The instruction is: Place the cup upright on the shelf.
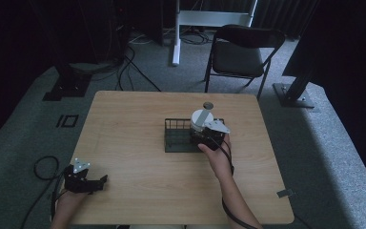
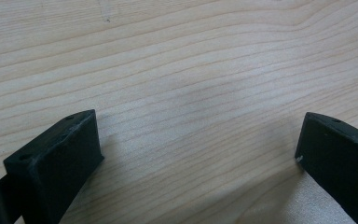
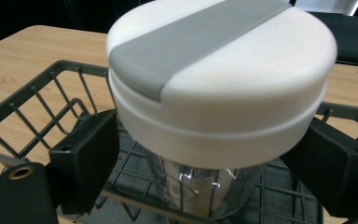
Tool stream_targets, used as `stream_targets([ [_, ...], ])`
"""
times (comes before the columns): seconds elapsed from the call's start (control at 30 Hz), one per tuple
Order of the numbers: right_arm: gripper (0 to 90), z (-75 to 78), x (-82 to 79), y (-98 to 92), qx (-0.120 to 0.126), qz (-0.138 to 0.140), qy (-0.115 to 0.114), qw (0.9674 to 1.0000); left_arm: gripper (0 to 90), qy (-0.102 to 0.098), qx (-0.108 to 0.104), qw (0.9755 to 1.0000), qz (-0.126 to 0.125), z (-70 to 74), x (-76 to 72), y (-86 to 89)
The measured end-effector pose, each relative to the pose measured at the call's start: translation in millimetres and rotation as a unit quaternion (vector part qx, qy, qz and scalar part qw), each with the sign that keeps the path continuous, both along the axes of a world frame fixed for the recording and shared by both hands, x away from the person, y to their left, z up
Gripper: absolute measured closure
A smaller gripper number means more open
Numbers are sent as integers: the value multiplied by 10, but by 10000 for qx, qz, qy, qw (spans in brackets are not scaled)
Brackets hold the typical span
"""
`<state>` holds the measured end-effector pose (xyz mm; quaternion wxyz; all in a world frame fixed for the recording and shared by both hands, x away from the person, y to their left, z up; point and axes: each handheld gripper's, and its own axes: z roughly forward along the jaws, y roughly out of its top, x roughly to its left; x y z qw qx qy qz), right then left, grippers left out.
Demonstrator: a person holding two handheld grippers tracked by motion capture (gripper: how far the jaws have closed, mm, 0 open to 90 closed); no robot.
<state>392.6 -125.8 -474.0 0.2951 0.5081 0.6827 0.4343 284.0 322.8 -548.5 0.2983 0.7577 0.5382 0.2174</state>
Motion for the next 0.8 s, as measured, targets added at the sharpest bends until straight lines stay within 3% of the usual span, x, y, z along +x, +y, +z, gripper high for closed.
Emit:
stream_targets([
  [0.2, 115, 34, -30, -33, 137, 45, -85, 9999, 2, 0, -2, 10000, 1, 0, 0, 0],
  [0.8, 116, 113, -189, -142, 50, 169, -208, 9996, 2, 0, -1, 10000, 0, 0, 0, 0],
])
